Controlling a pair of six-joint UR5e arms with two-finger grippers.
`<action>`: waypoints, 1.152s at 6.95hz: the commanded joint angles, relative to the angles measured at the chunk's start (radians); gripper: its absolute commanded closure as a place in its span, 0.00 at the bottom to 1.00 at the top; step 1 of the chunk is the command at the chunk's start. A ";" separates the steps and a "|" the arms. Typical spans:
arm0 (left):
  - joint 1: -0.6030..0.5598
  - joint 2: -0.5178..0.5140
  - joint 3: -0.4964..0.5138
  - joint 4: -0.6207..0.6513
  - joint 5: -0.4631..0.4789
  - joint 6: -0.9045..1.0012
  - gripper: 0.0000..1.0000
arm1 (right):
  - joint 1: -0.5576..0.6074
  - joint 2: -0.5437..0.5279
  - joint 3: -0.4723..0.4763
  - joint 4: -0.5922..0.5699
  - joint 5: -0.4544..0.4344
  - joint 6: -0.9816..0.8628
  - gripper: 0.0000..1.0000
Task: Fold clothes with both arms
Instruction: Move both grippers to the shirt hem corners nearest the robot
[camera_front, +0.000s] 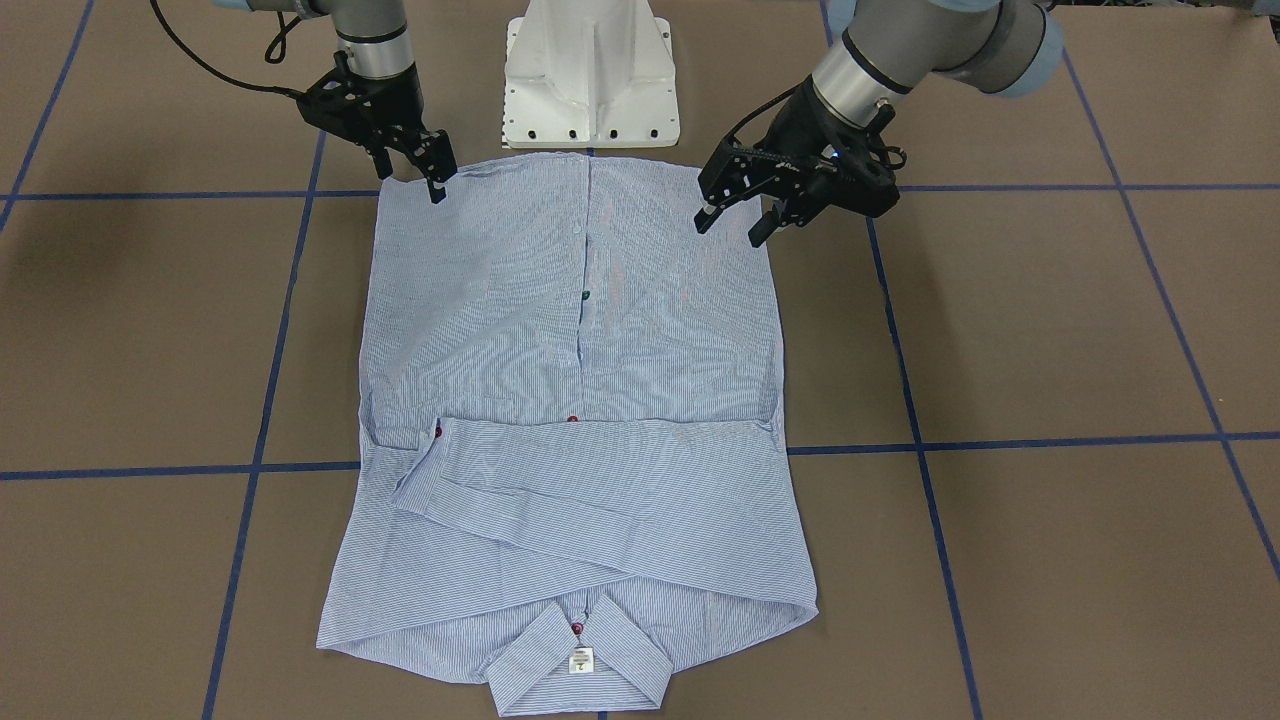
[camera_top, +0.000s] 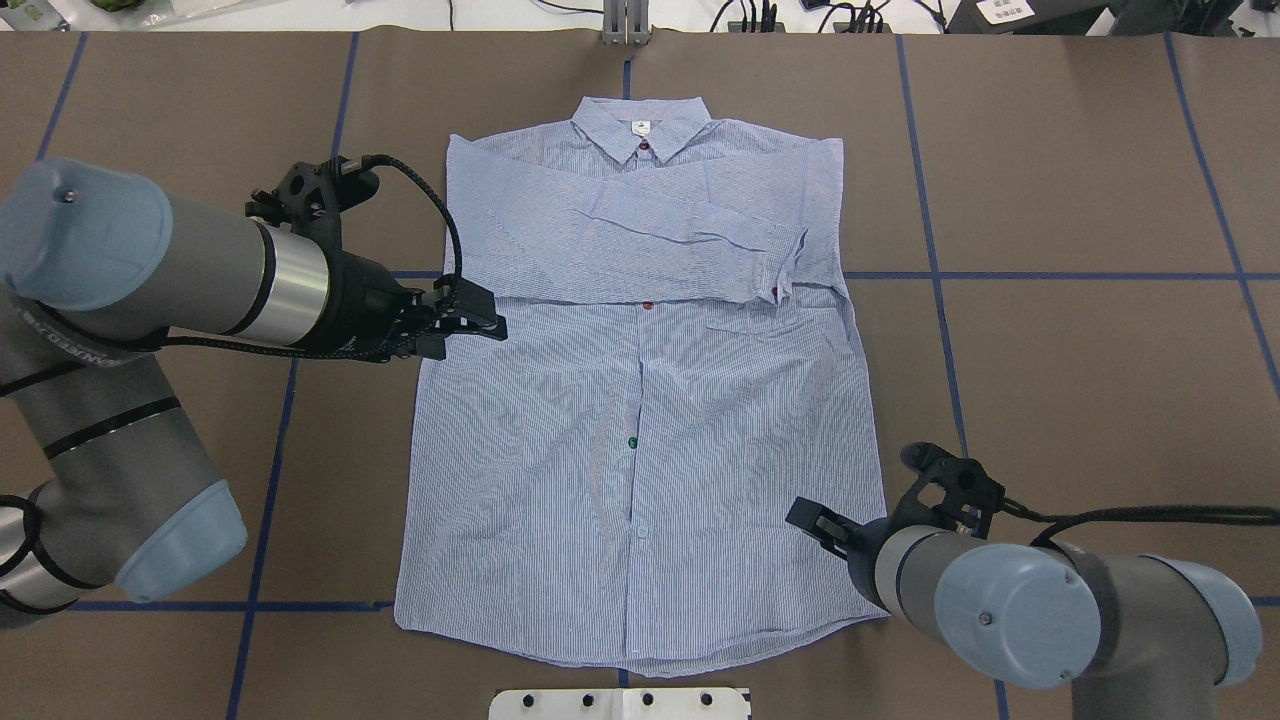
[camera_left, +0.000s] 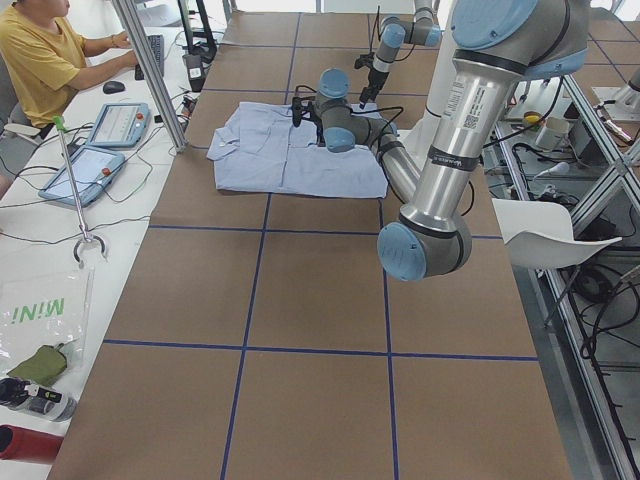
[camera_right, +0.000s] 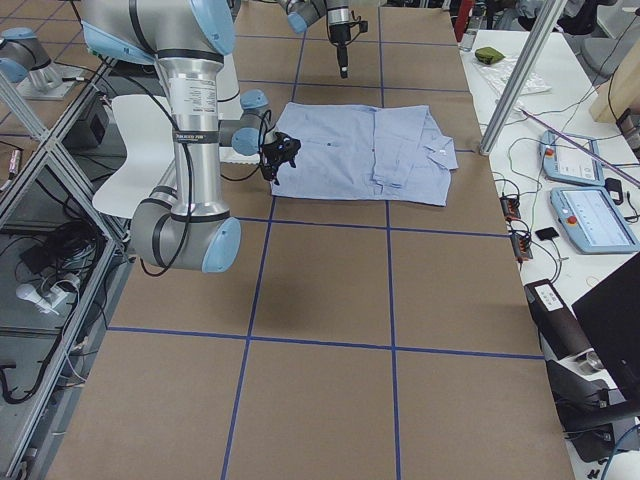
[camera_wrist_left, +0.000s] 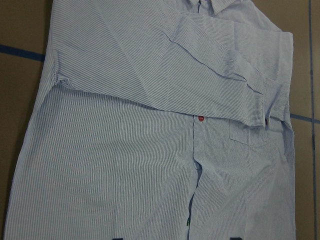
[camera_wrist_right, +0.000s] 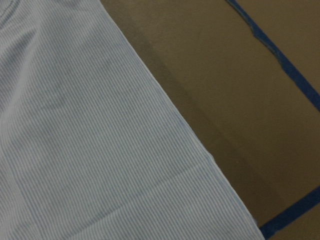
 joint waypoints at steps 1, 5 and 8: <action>0.002 -0.001 0.003 -0.002 0.000 0.001 0.20 | -0.029 -0.004 0.004 -0.068 -0.016 0.031 0.13; 0.002 -0.005 -0.002 -0.002 0.000 0.001 0.20 | -0.031 -0.011 -0.002 -0.073 -0.006 0.037 0.27; 0.002 -0.007 0.003 -0.002 -0.001 0.001 0.20 | -0.031 -0.018 -0.006 -0.073 0.012 0.039 0.38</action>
